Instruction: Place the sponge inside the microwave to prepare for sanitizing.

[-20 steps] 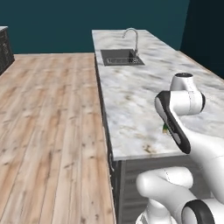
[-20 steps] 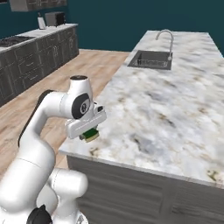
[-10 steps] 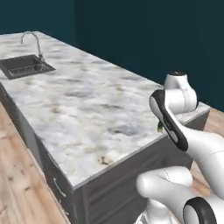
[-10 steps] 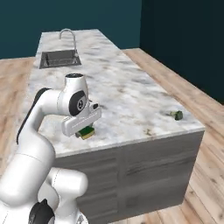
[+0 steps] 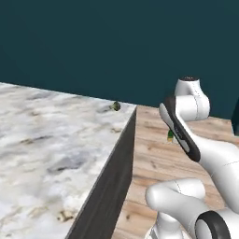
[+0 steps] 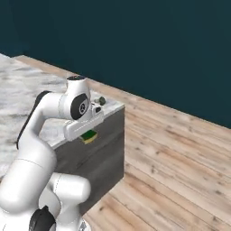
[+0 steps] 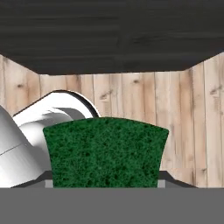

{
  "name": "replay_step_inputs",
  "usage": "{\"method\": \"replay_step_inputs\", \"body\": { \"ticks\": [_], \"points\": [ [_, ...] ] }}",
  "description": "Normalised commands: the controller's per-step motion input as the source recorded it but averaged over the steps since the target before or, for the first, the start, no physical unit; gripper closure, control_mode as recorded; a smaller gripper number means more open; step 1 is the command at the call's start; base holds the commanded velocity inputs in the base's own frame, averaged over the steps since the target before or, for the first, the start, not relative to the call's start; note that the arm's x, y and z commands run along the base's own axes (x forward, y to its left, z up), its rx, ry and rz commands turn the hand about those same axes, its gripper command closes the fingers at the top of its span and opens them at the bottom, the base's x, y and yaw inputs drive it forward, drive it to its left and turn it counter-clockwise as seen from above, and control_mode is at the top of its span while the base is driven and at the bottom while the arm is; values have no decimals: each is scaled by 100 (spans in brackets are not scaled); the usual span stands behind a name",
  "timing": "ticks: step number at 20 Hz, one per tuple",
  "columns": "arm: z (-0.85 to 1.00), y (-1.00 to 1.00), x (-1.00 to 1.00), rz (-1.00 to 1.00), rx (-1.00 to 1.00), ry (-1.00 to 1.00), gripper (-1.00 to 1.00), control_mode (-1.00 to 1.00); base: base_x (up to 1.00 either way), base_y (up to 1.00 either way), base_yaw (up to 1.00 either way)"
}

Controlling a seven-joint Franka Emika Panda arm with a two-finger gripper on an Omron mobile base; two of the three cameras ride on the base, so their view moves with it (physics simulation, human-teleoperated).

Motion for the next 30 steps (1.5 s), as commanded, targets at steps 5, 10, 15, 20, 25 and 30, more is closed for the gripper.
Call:
{"method": "replay_step_inputs", "body": {
  "ticks": [5, 10, 15, 20, 25, 30],
  "points": [
    [0, 0, 0, 0, 0, 0, 100, 100, 6, 0, -89],
    [0, 0, 0, 0, 0, 0, 100, 100, 6, 2, -91],
    [0, 0, 0, 0, 0, 0, 100, 100, 16, 11, -90],
    [0, 0, 0, 0, 0, 0, 100, 100, 21, 15, -89],
    [0, 0, 0, 0, 0, 0, 100, 100, 38, 35, -82],
    [0, 0, 0, 0, 0, 0, 100, 100, 47, 70, -70]
  ]
}}
